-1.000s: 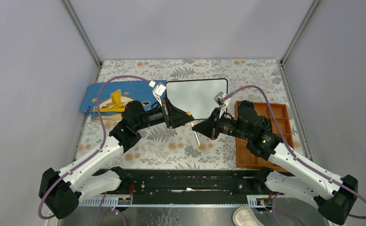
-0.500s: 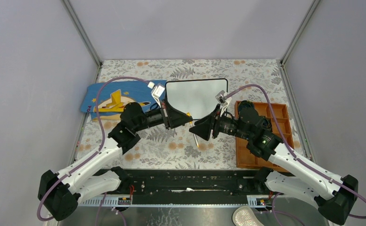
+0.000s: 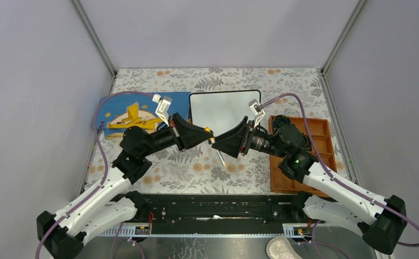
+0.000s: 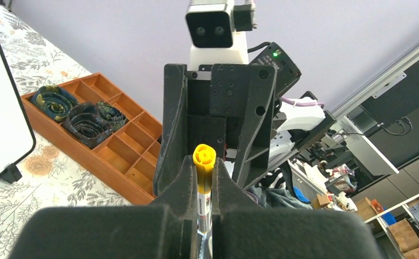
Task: Write a sentence on the whiteboard
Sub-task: Open the whiteboard marker at the center of the board.
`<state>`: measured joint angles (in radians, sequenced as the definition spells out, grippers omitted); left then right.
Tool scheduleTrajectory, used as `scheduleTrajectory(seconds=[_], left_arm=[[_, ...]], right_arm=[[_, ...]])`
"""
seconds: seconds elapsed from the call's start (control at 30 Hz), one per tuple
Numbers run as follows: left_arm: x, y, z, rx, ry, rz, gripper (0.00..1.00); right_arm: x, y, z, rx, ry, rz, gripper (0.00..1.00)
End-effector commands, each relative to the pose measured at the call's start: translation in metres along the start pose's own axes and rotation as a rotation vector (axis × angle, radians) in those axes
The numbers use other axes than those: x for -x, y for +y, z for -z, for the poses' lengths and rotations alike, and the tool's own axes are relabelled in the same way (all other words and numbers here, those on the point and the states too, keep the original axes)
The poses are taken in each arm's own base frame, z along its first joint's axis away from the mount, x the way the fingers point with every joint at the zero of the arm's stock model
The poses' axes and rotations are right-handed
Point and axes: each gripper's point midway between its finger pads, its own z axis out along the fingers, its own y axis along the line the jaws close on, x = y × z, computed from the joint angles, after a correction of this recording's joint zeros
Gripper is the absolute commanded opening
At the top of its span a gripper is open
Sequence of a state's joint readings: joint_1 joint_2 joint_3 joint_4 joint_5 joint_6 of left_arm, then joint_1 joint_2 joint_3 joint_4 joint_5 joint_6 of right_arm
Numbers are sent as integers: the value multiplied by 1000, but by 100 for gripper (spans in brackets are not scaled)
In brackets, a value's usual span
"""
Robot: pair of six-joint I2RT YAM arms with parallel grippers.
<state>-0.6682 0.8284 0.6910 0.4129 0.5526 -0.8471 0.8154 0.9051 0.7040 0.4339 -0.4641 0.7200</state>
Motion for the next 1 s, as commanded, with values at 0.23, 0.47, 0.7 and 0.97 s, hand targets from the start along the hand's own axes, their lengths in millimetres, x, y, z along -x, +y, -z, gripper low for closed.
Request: scheduleTrajectory(seconds=[0.23, 0.47, 0.7, 0.97], left_arm=[[15, -19, 2, -55, -66, -32, 0], [21, -20, 4, -43, -94, -40, 0], [34, -23, 7, -25, -154, -43, 0], [46, -30, 8, -28, -199, -49, 0]], right_arm=[[9, 36, -8, 191, -4, -59, 47], [4, 33, -8, 186, 13, -65, 18], [-9, 21, 0, 146, 26, -59, 0], [-24, 6, 8, 97, 32, -71, 0]])
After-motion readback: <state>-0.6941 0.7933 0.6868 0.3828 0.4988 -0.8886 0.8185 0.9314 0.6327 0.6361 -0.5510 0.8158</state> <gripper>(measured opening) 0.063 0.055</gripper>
